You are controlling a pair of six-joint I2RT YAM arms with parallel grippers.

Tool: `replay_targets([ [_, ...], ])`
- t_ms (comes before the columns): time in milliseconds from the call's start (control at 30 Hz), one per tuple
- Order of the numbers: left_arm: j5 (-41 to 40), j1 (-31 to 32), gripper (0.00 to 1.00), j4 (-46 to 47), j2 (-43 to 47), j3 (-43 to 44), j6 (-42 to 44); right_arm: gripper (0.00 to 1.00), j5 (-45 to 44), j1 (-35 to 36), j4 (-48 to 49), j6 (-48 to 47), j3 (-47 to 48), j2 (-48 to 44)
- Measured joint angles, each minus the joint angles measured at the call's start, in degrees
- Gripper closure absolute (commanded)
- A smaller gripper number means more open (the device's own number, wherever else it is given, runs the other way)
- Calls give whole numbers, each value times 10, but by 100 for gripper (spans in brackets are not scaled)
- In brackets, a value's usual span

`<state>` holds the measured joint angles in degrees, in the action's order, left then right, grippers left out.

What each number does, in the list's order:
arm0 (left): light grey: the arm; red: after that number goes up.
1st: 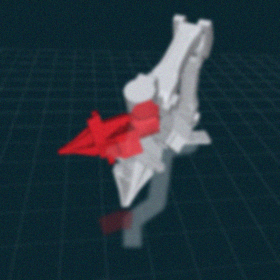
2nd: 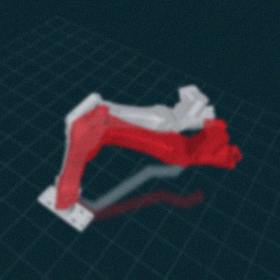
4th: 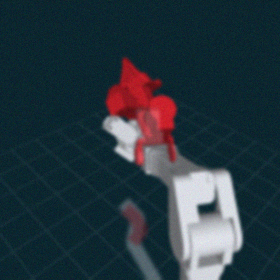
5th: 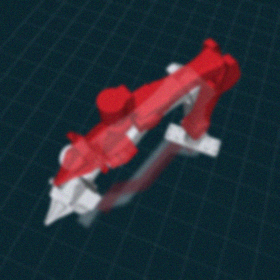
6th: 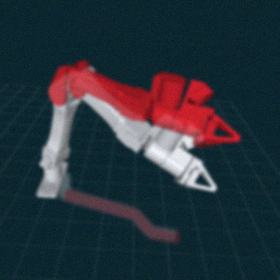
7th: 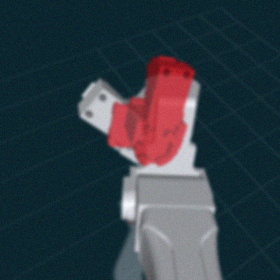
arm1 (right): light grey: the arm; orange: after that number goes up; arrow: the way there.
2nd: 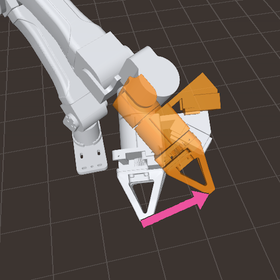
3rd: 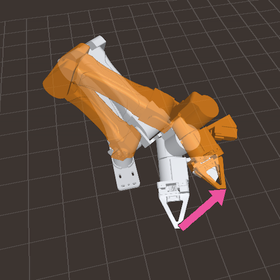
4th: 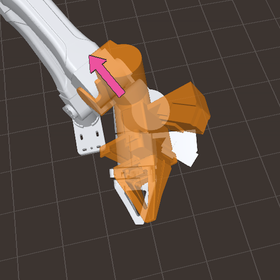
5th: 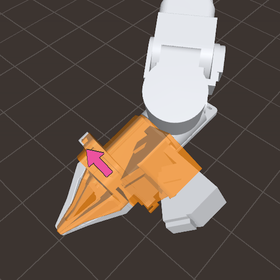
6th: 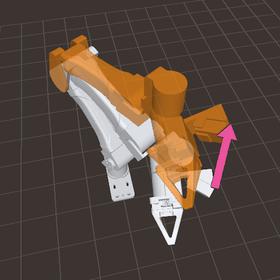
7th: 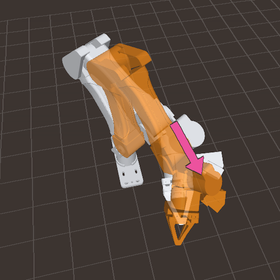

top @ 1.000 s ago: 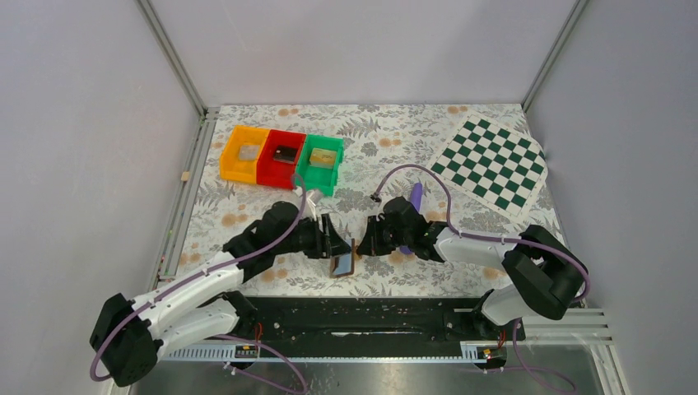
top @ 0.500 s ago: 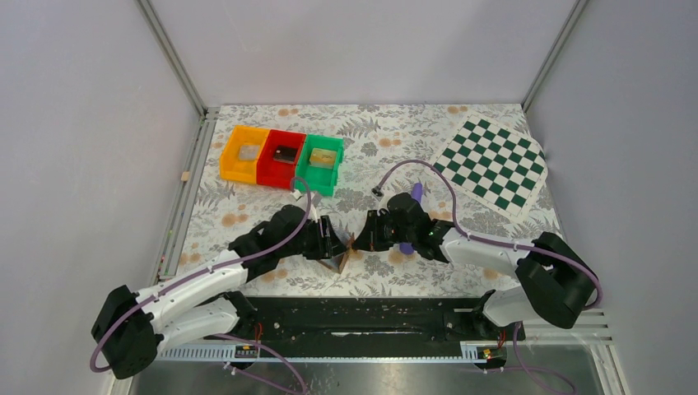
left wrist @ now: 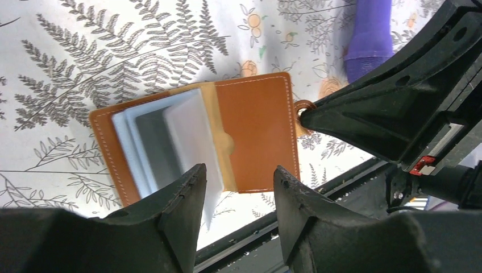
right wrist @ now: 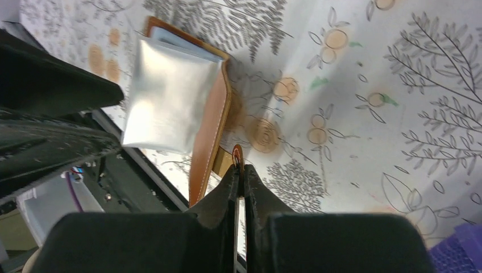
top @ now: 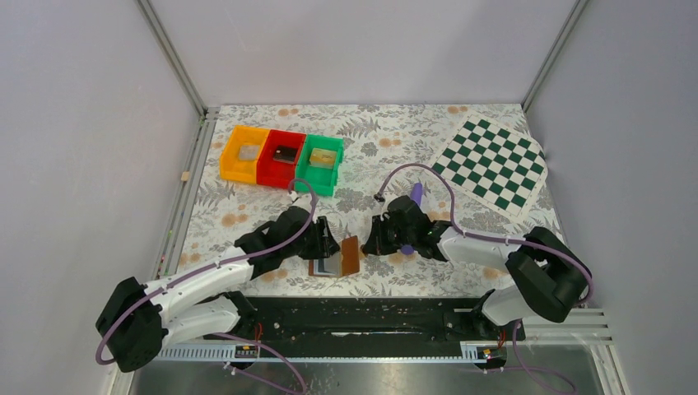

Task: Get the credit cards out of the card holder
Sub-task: Open the card holder at the center of the board, then remove the credit card from the card holder.

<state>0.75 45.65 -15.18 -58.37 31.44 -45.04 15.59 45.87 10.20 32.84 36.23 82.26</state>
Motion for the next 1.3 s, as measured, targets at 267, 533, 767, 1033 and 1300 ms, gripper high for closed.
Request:
replay_targets([
  [267, -30, 0, 53, -28, -14, -1, 0, 96, -14, -8, -28, -17, -1, 16],
  [533, -32, -2, 59, -30, -14, -6, 0, 95, -16, -9, -35, -21, -1, 16],
  [767, -30, -2, 47, -41, -5, -9, 1, 95, -16, -9, -35, -21, -1, 16],
  [1033, -6, -2, 54, -29, 49, -8, -2, 94, -15, -9, -35, -21, -1, 16],
  [1300, 6, -2, 55, -8, -19, -8, -2, 93, -14, -9, -35, -21, -1, 16],
])
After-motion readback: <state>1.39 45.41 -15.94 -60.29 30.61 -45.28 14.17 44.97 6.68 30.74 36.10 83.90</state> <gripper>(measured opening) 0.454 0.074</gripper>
